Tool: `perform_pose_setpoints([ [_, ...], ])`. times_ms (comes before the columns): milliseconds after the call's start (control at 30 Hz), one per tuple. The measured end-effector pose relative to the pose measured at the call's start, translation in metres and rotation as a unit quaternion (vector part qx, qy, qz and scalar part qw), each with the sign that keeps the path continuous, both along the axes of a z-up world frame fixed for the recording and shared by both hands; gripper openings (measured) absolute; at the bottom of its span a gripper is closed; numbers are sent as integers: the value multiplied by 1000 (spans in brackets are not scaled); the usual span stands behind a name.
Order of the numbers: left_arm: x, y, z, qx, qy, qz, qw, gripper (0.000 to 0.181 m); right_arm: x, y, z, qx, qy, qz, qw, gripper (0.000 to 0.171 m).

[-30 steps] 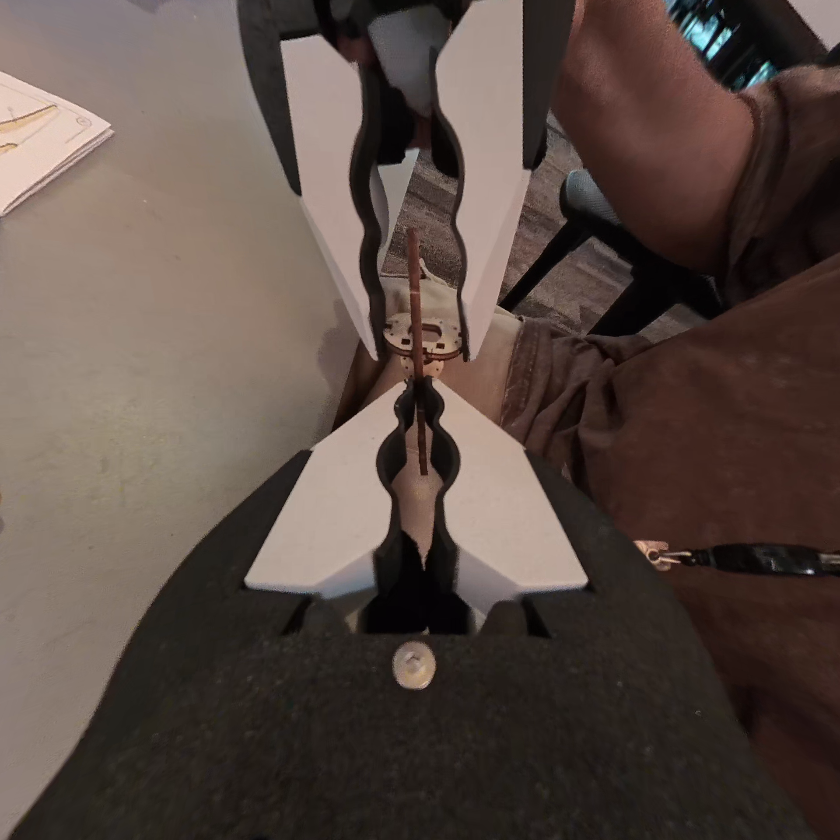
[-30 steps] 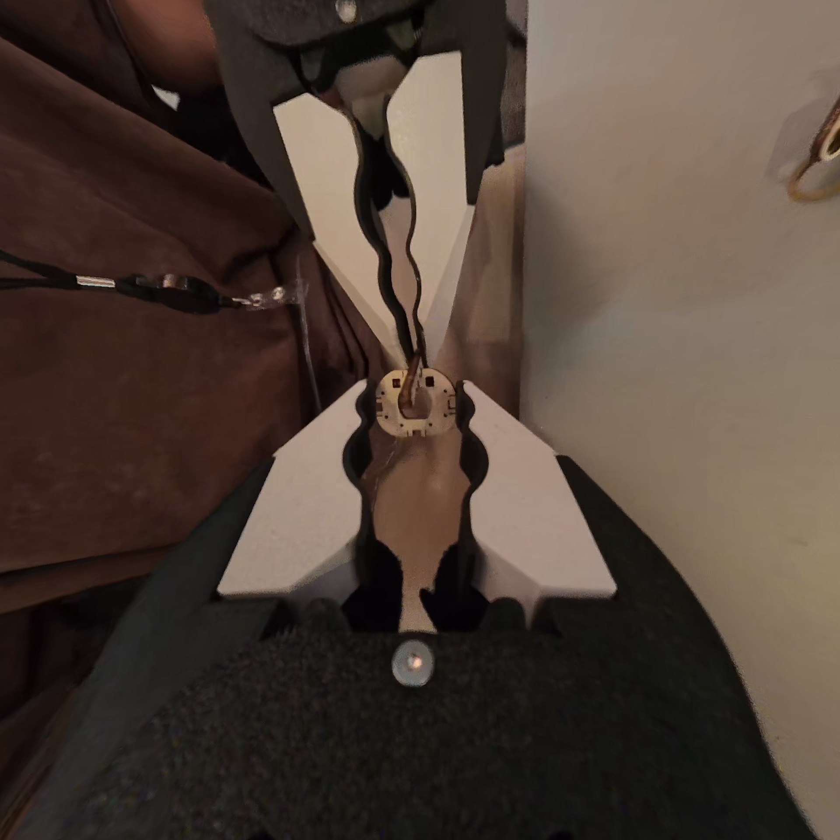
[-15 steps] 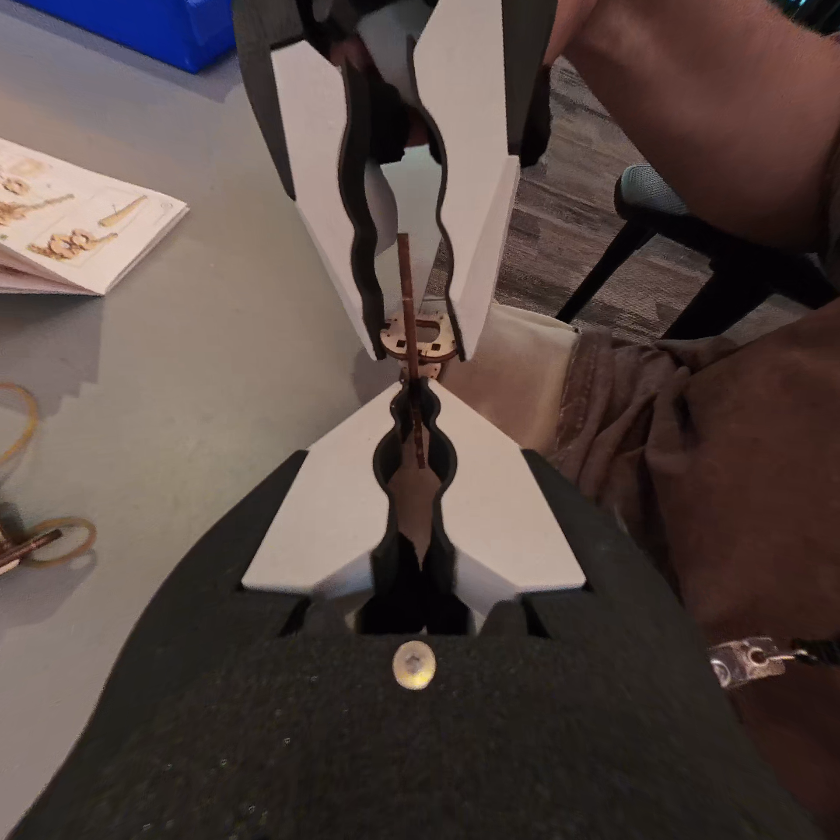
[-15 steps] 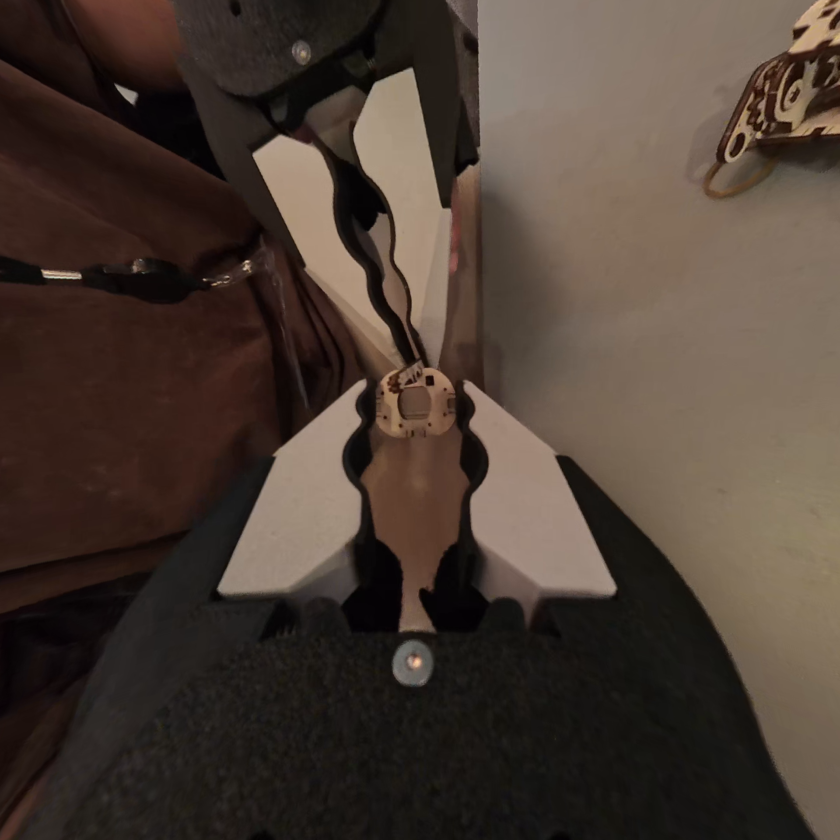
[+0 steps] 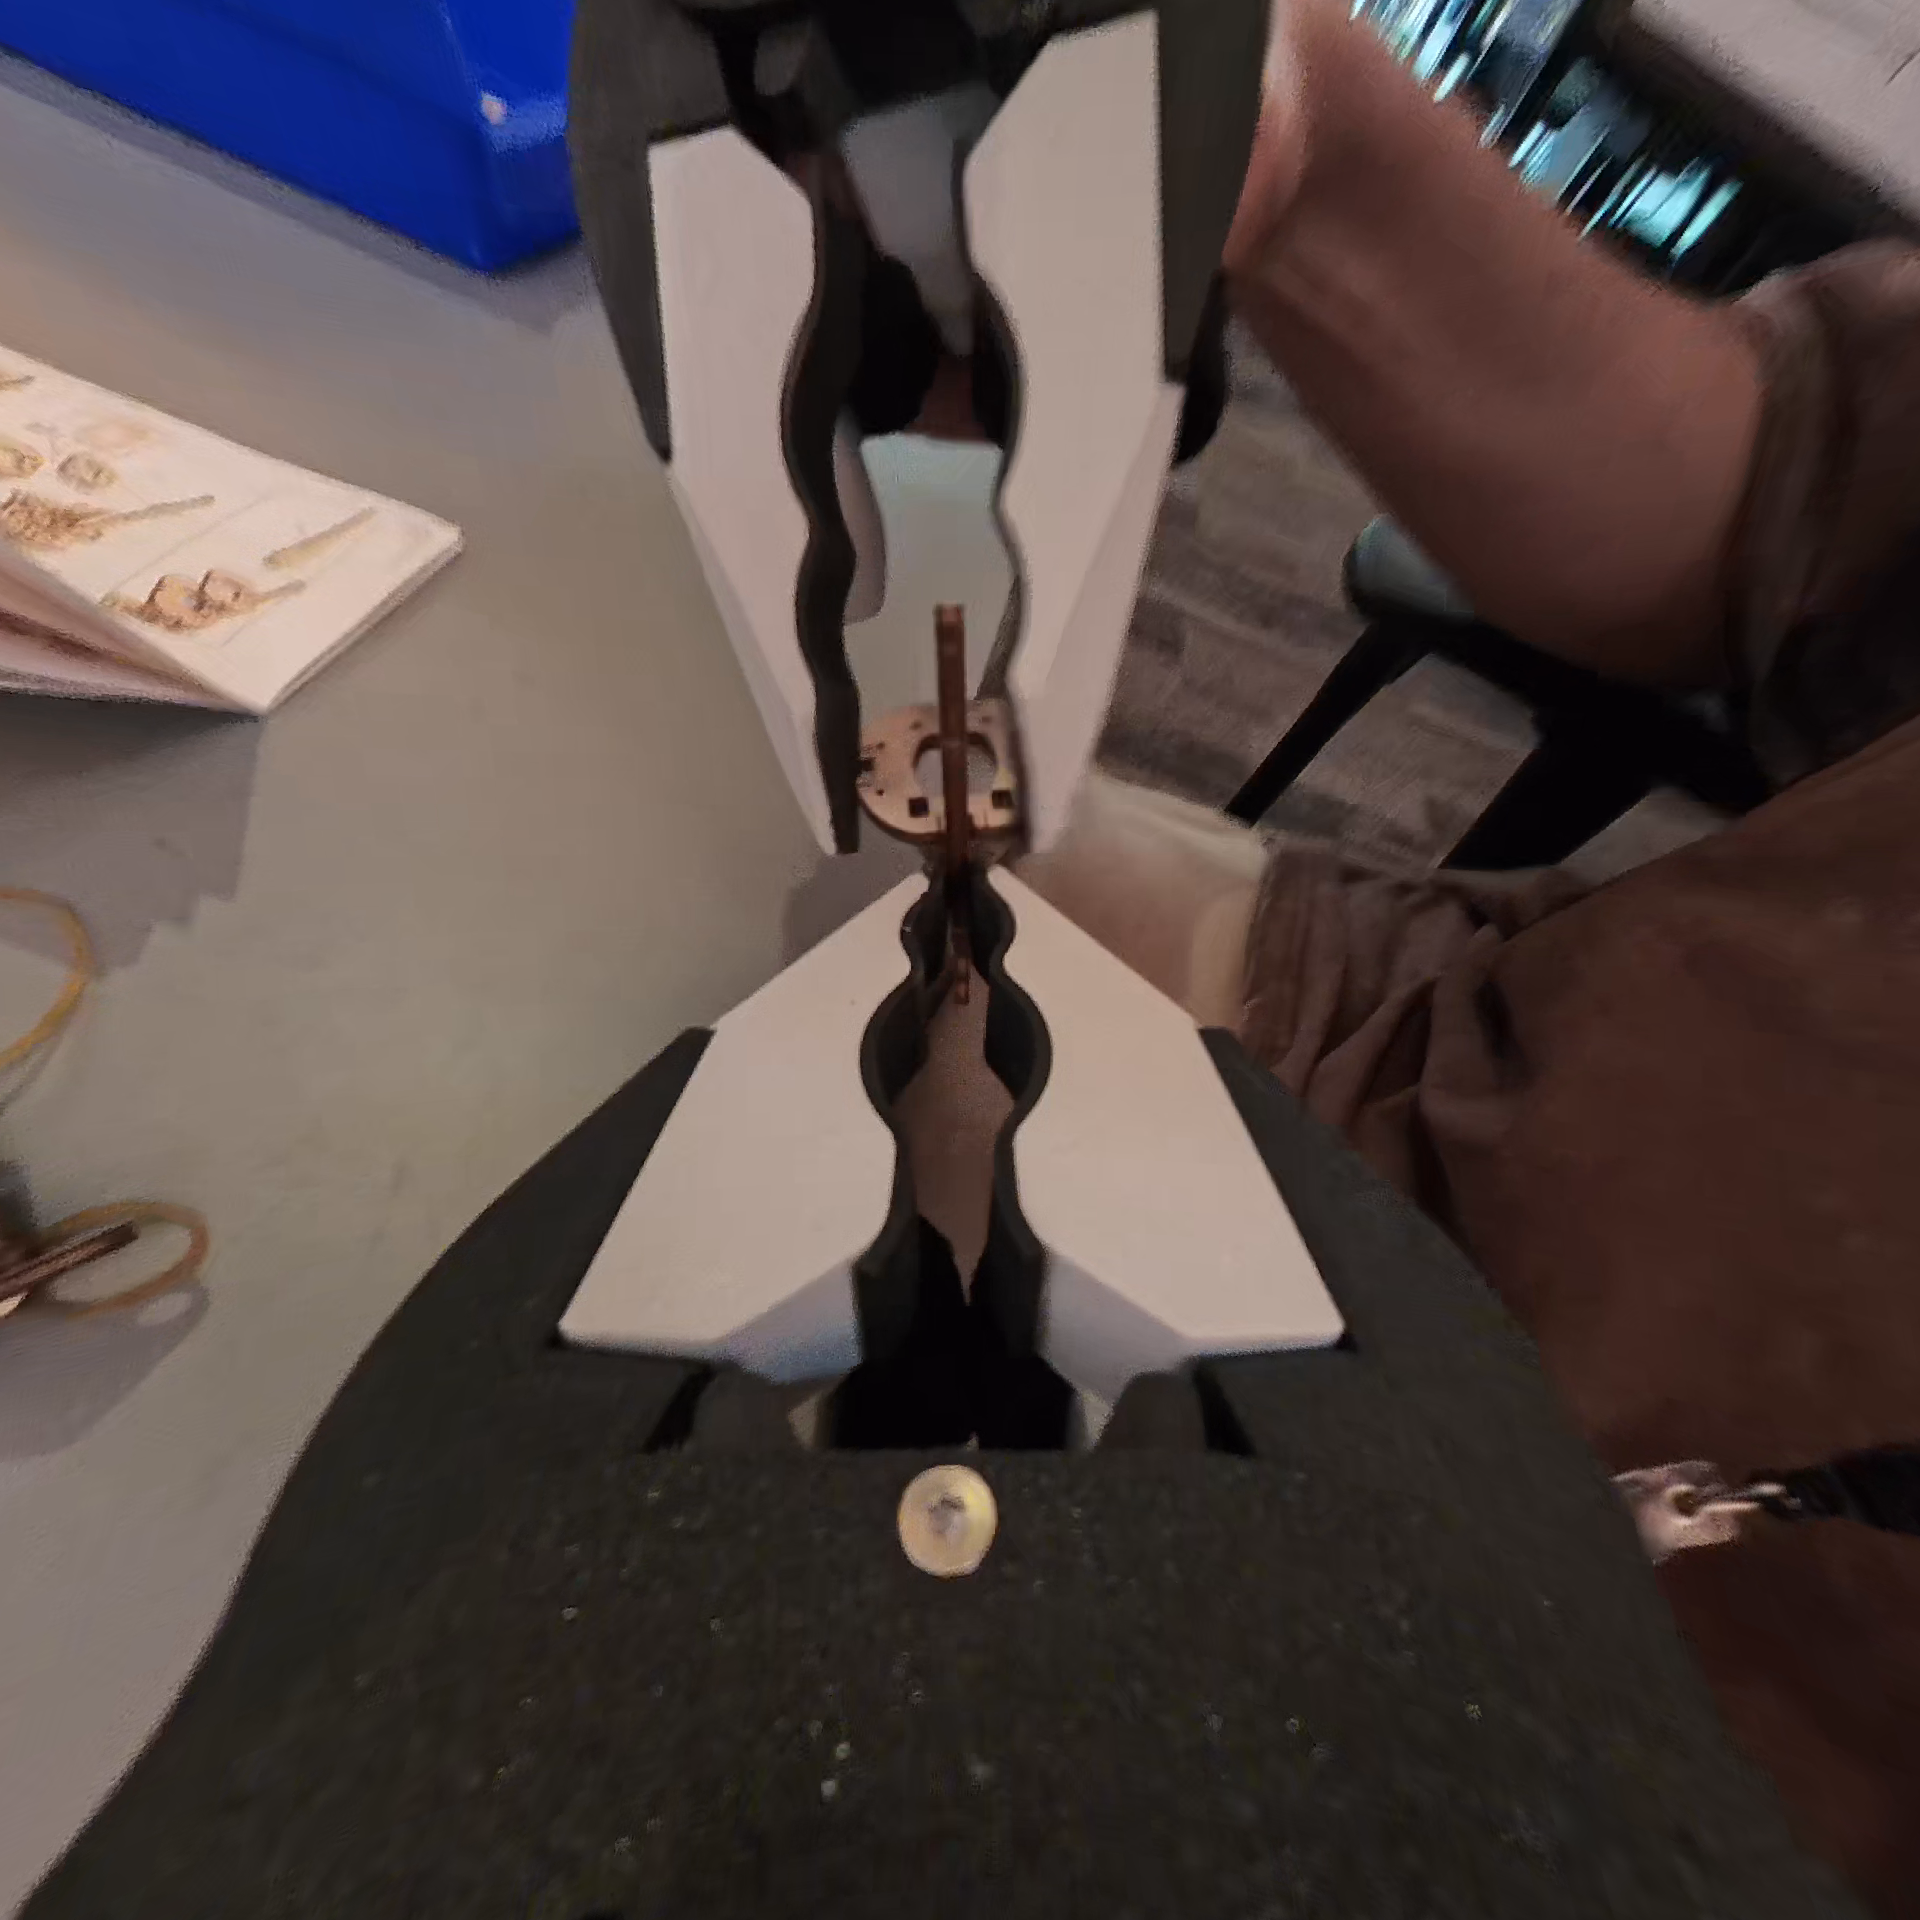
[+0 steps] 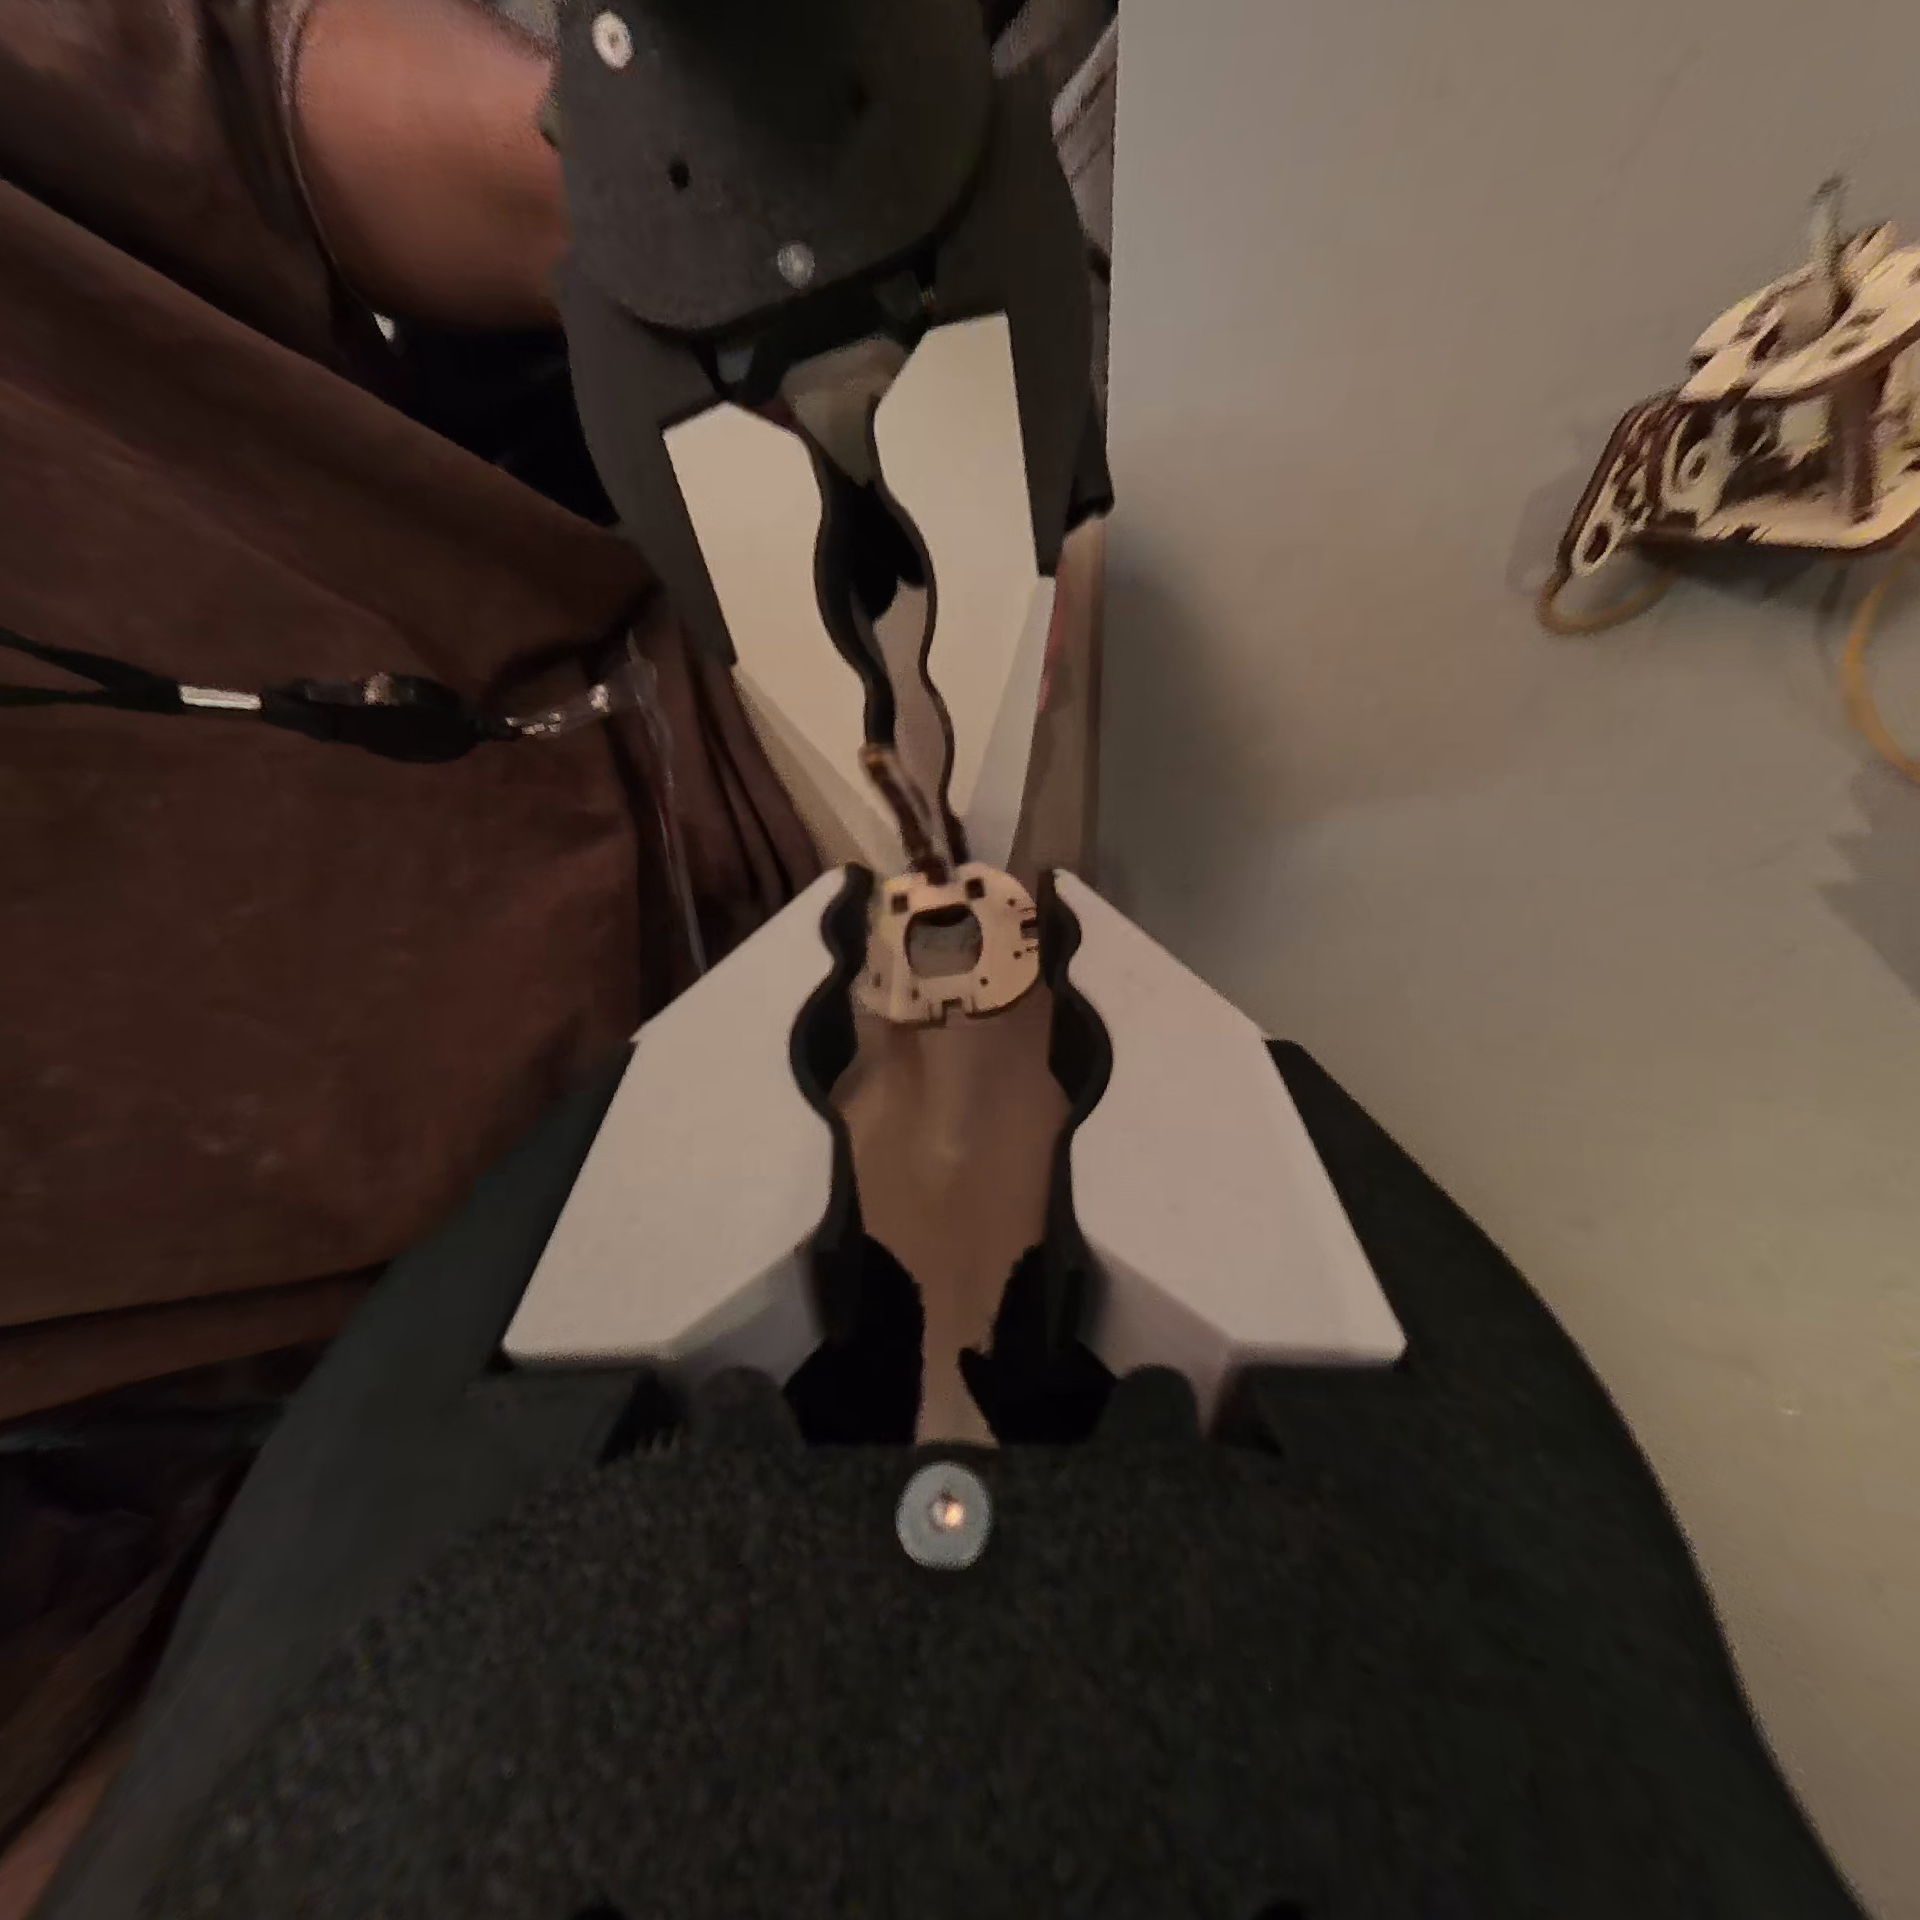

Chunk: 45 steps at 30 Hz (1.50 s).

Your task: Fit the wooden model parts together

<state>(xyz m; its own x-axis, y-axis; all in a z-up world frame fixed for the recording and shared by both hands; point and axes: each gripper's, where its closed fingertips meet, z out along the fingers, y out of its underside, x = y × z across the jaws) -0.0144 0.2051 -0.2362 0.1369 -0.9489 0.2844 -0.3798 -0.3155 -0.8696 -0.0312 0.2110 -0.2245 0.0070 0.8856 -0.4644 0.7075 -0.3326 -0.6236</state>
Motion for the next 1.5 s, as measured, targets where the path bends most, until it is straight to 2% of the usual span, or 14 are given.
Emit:
perform_pose_setpoints([
  [33,2,-1,8,-11,-23,1,1000,2,-2,2,7,5,12,-1,1000,23],
  [67,3,1,14,-10,-39,7,999,2,-3,1,15,7,21,5,1000,15],
  [133,2,6,26,-18,-71,20,997,2,-5,5,26,26,33,0,999,13],
  [233,-1,14,38,-29,-102,39,994,2,-9,15,41,55,47,-12,997,14],
  [333,-3,21,38,-26,-103,54,993,2,-6,33,60,62,80,-39,994,23],
  [500,-6,32,35,-32,-101,77,991,2,19,72,81,64,160,-133,976,28],
  [600,-8,35,32,-29,-95,80,992,1,39,77,66,41,199,-177,963,33],
  [733,-6,36,34,-44,-104,75,991,2,31,50,48,-51,261,-177,948,38],
  [867,-6,38,51,-78,-159,75,981,2,10,22,20,-65,215,-144,964,32],
  [933,-10,39,58,-88,-179,79,977,1,2,18,19,-64,225,-140,962,22],
  [967,-11,39,60,-91,-186,77,975,1,0,16,18,-62,217,-129,966,6],
  [1000,-12,39,60,-94,-186,77,975,2,0,16,18,-55,210,-126,968,2],
  [1500,-14,39,70,-82,-208,85,971,1,-12,22,41,-91,265,-160,947,3],
])
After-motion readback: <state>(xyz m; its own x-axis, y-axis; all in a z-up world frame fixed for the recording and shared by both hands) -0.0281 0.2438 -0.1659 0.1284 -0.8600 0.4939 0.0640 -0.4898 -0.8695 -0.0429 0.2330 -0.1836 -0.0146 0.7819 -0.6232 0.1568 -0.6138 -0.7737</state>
